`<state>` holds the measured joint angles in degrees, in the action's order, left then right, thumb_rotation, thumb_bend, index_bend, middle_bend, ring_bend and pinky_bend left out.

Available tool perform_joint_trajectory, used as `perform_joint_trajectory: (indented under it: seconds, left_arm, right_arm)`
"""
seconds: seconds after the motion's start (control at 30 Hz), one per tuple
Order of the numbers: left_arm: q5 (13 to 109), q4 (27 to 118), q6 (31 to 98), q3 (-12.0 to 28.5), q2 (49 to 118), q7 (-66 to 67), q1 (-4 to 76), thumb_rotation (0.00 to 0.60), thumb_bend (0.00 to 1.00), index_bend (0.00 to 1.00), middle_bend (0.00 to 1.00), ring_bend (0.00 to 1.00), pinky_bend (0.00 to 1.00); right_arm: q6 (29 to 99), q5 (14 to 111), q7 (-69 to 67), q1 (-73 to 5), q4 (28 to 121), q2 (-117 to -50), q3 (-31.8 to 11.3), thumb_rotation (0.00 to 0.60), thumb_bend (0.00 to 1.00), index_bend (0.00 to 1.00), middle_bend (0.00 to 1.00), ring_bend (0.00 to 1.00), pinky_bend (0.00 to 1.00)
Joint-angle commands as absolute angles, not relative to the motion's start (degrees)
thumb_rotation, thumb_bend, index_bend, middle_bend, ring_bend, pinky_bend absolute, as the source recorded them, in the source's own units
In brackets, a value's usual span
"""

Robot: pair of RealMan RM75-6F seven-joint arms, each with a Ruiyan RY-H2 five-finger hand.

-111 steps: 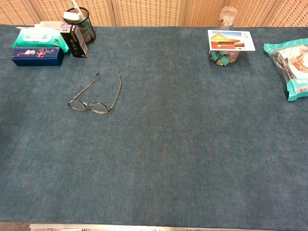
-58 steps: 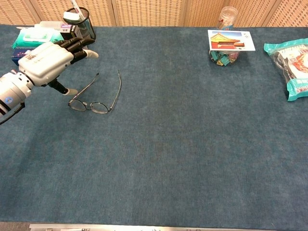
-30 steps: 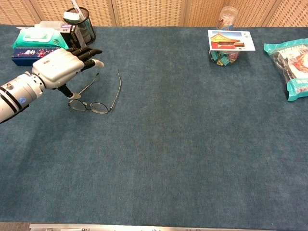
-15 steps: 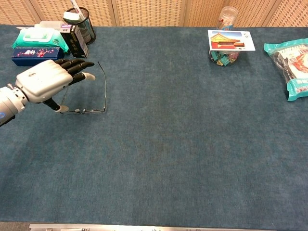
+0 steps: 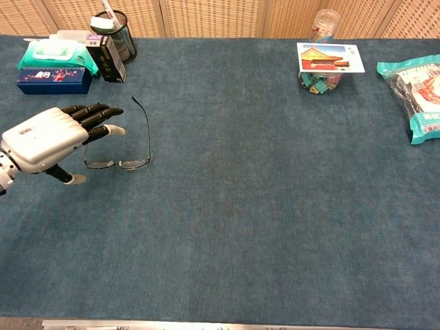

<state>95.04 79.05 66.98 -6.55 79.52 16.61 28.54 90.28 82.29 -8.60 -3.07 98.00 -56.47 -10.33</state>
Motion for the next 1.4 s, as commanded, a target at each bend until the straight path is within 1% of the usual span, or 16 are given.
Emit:
perform_joint_trajectory:
  seconds: [0.03, 0.3, 0.57, 0.77, 0.87, 1.07, 1.4]
  left_arm:
    - [95.1, 79.1, 67.3, -6.7, 79.7, 16.5, 28.1, 0.600, 0.00, 0.15, 0.02, 0.04, 0.16]
    - [95.9, 82.0, 69.5, -7.0, 78.5, 17.4, 26.5, 0.600, 0.00, 0.16, 0.02, 0.04, 0.16]
    - [97.8, 89.0, 73.5, -8.1, 74.7, 21.1, 23.6, 0.600, 0.00, 0.16, 0.04, 0.04, 0.16]
    - [98.1, 94.5, 75.8, -8.0, 71.8, 24.1, 21.6, 0.600, 0.00, 0.16, 0.04, 0.04, 0.16]
    - [98.2, 95.8, 77.3, -7.4, 71.1, 24.2, 20.7, 0.600, 0.00, 0.16, 0.04, 0.04, 0.16]
    - [96.8, 96.1, 79.4, -4.9, 70.2, 23.4, 19.8, 0.600, 0.00, 0.16, 0.05, 0.04, 0.17]
    - [90.6, 91.4, 80.4, 1.3, 69.7, 19.1, 19.9, 0.600, 0.00, 0.16, 0.05, 0.04, 0.18]
  right_arm:
    - [90.4, 82.3, -8.7, -3.0, 98.0, -56.4, -10.4, 0.600, 0.05, 0.16, 0.21, 0.16, 0.27]
    - [90.4, 82.3, -9.0, -3.0, 98.1, -56.2, -10.4, 0.600, 0.05, 0.16, 0.21, 0.16, 0.27]
    - [90.8, 82.6, -9.3, -2.8, 98.2, -56.1, -10.4, 0.600, 0.05, 0.16, 0.21, 0.16, 0.27]
    - [91.0, 82.7, -9.5, -2.7, 98.4, -55.9, -10.3, 0.600, 0.05, 0.16, 0.21, 0.16, 0.27]
    - [91.0, 82.8, -9.5, -2.7, 98.4, -55.9, -10.3, 0.600, 0.05, 0.16, 0.21, 0.16, 0.27]
    - [91.1, 83.0, -9.5, -2.7, 98.5, -55.9, -10.2, 0.600, 0.05, 0.16, 0.21, 0.16, 0.27]
    - [91.0, 82.8, -9.3, -2.7, 98.5, -56.0, -10.3, 0.600, 0.05, 0.16, 0.21, 0.16, 0.27]
